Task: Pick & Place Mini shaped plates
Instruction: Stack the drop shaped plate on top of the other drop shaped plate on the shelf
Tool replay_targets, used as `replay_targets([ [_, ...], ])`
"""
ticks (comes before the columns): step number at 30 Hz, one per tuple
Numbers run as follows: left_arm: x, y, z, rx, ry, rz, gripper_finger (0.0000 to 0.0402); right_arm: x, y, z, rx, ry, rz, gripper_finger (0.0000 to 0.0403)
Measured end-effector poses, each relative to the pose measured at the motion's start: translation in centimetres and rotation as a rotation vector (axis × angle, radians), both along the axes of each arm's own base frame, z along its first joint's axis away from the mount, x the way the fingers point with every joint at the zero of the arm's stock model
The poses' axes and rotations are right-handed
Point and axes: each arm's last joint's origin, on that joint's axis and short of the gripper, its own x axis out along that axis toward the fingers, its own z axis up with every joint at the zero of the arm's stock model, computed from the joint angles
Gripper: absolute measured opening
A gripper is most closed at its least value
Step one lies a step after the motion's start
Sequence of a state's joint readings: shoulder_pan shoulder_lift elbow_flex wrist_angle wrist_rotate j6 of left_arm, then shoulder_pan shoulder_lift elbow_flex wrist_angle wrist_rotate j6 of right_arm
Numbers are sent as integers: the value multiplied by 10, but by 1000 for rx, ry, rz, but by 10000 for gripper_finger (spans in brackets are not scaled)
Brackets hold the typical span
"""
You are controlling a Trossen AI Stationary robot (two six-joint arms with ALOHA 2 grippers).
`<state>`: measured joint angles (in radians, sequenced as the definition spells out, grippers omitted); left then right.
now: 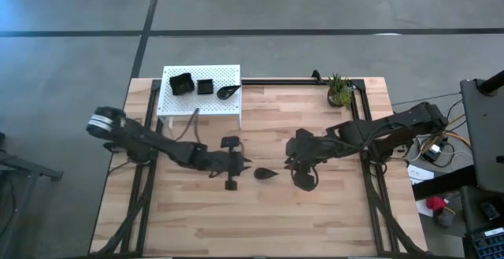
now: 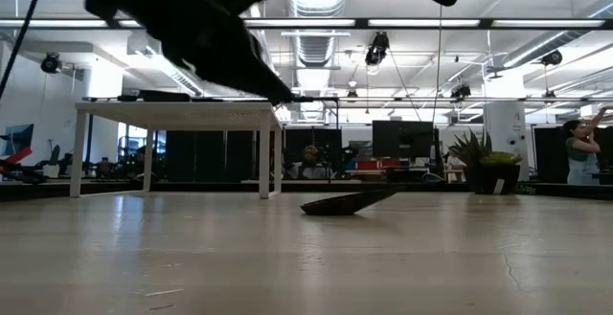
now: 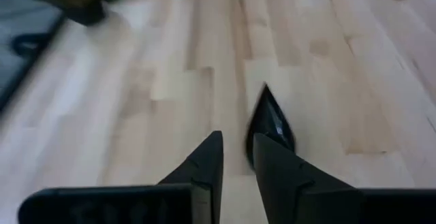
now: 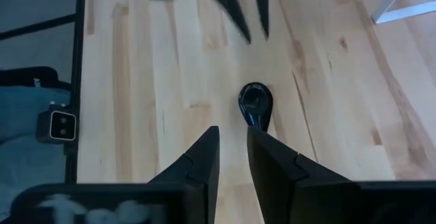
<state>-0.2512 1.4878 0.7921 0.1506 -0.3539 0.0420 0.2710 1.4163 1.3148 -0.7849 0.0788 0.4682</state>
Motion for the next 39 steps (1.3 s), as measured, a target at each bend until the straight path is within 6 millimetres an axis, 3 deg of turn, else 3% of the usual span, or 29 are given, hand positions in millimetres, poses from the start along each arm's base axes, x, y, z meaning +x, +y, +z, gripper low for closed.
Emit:
replay_targets([
  [7,38,12,-34,-76,120,-61,78,-1,0,0,-4,3,3,62],
  [14,61,24,-50,-130,169,-112,78,-3,0,-2,-11,28,5,60],
  [28,72,35,-64,-193,177,-92,76,-3,0,-3,-15,32,8,75],
  [39,74,35,-78,-223,199,-71,77,-3,-1,-4,-16,35,8,59],
])
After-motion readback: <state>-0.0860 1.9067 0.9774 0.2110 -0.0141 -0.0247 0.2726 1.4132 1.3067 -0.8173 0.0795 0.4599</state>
